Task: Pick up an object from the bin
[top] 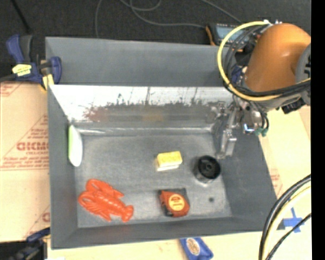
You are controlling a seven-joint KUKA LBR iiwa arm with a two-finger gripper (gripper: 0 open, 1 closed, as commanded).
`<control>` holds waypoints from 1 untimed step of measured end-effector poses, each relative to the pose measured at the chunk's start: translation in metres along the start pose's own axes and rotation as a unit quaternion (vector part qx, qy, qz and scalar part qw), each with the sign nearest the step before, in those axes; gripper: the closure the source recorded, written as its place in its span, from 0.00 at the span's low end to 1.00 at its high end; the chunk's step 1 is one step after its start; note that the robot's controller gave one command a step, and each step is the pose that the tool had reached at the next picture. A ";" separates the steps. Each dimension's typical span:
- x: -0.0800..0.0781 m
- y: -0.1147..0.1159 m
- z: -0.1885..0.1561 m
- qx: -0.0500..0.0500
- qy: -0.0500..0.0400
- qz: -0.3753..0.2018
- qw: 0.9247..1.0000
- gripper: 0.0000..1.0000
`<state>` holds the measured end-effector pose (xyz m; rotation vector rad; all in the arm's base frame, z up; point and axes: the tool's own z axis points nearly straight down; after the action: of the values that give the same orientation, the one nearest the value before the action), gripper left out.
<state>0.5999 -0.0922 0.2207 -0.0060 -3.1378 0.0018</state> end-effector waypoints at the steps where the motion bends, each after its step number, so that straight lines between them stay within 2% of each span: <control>1: -0.001 0.000 -0.005 0.001 -0.004 -0.001 1.000 0.00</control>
Offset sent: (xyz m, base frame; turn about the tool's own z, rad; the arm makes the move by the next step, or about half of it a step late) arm -0.0425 0.0130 -0.0915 -0.1938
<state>0.6013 -0.0919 0.2259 -0.0031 -3.1462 0.0038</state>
